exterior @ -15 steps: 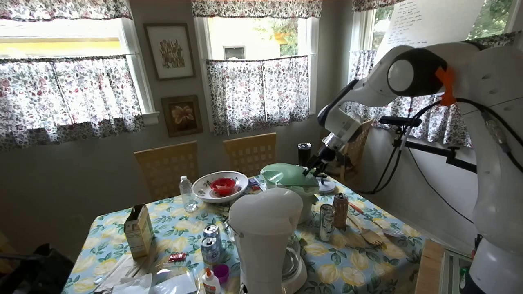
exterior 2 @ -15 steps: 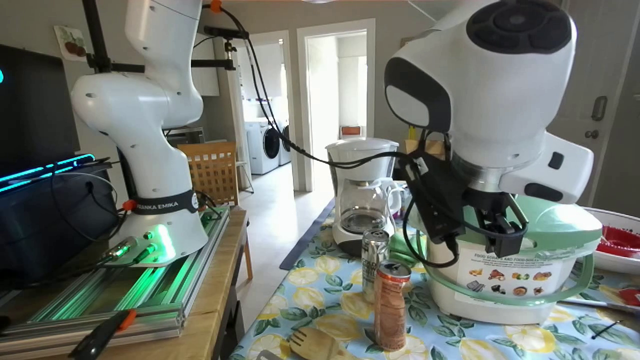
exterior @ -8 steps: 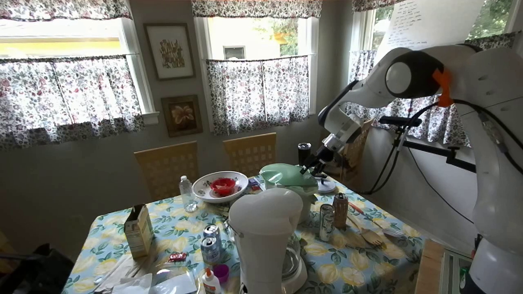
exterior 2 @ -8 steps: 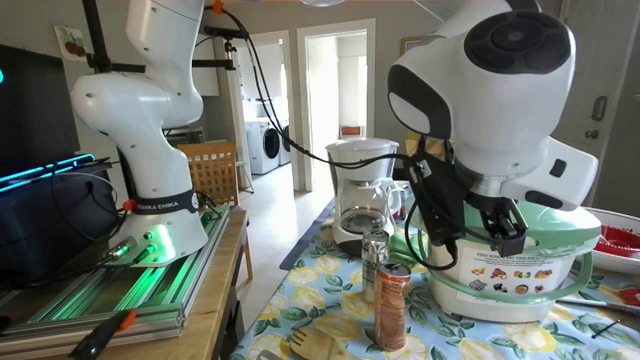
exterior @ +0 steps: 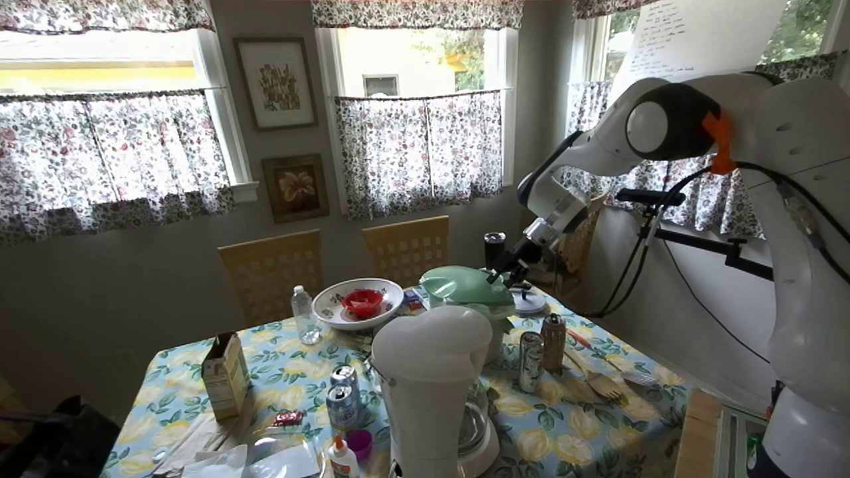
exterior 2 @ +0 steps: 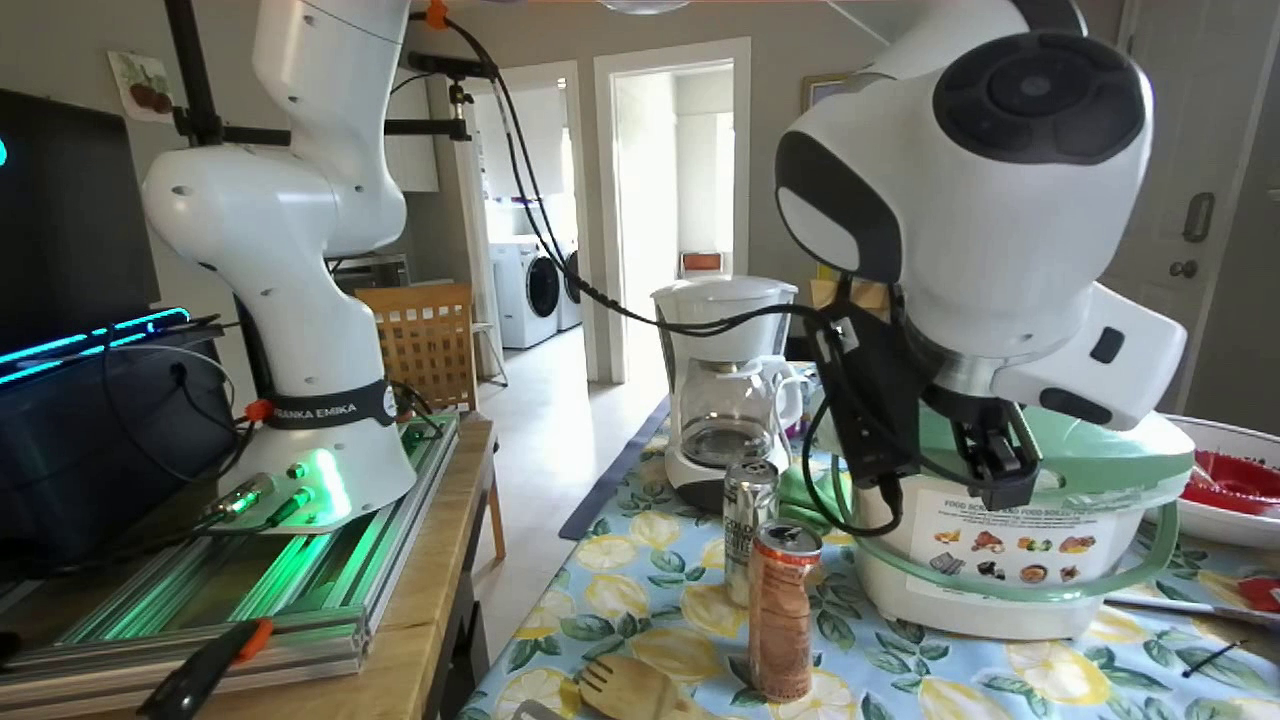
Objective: Open the white and green bin then put the orange can inside the bin.
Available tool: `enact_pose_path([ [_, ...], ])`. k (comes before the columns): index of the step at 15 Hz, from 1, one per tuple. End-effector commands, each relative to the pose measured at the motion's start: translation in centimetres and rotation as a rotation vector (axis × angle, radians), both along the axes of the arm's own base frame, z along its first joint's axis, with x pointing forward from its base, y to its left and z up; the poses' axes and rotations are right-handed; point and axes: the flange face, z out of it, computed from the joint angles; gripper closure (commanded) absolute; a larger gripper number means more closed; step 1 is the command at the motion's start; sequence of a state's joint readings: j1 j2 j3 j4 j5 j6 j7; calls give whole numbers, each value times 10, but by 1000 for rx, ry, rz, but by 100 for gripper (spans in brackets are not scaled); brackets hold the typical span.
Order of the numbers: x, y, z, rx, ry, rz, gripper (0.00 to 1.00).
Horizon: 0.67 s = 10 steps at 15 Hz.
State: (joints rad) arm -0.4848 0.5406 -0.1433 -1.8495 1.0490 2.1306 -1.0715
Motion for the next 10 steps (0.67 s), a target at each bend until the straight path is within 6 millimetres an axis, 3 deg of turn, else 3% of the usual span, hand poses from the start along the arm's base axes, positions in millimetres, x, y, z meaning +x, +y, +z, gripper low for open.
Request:
enact_pose_path([
  [1,6,0,8,56,-31,-15,0],
  [6,8,1,22,63,-69,-15,0],
  [10,1,1,14,18,14,-14,0],
])
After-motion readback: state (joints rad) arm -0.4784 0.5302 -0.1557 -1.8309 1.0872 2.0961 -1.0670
